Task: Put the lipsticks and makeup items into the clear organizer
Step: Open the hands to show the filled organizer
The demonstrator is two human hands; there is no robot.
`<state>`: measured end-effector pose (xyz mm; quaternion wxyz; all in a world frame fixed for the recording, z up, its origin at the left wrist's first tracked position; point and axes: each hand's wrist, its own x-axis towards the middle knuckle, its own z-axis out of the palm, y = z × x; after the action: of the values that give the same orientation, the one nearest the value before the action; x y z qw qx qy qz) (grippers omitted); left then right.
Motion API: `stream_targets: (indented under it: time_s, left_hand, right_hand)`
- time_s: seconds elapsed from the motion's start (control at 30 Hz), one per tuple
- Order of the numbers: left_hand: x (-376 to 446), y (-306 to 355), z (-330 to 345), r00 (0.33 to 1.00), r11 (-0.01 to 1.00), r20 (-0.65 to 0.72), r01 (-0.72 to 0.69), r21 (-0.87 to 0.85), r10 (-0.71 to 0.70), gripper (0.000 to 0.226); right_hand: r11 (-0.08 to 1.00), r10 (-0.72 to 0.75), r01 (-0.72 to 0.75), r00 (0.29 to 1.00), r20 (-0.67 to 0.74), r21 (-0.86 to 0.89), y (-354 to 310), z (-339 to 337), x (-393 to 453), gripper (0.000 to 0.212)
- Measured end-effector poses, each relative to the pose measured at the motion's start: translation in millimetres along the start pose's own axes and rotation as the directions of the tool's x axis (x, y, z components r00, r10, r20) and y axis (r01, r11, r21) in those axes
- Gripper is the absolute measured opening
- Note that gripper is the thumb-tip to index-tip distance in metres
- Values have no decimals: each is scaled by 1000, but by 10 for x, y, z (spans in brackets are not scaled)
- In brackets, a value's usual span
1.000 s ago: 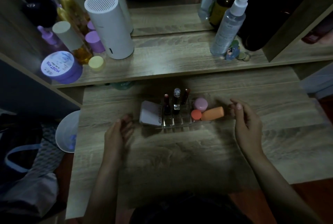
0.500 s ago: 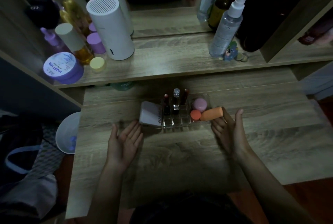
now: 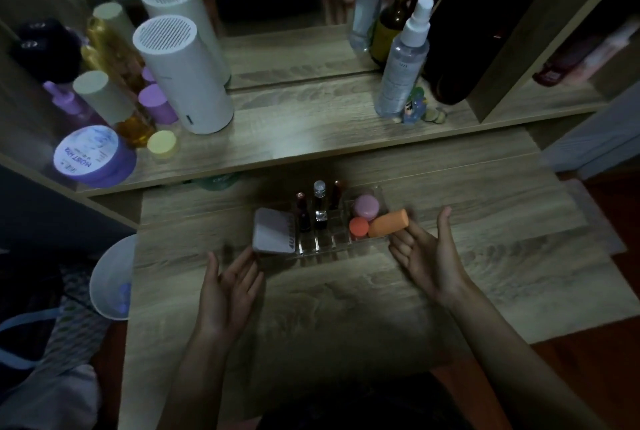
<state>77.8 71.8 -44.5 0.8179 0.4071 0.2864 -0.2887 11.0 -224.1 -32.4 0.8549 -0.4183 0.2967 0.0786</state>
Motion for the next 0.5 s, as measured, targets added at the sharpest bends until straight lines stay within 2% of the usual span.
stream_targets:
  time_s: [0.2,0.3,0.5]
  left_hand:
    - [36,-18,73,999,998,-44,-8,56,11,73]
    - [34,-64,141,1000,996,-30,10,84,-7,72]
    - [19,-286,495,1000,991,9,23,131,-25,63]
  right_hand:
    - [998,27,-27,1000,-1,58,-51,-60,-1,92]
    - [999,30,-30,1000,1,36,-112,-108,7,97]
    - [1000,12,-12,1000,-10,24,-335,-483,-6,89]
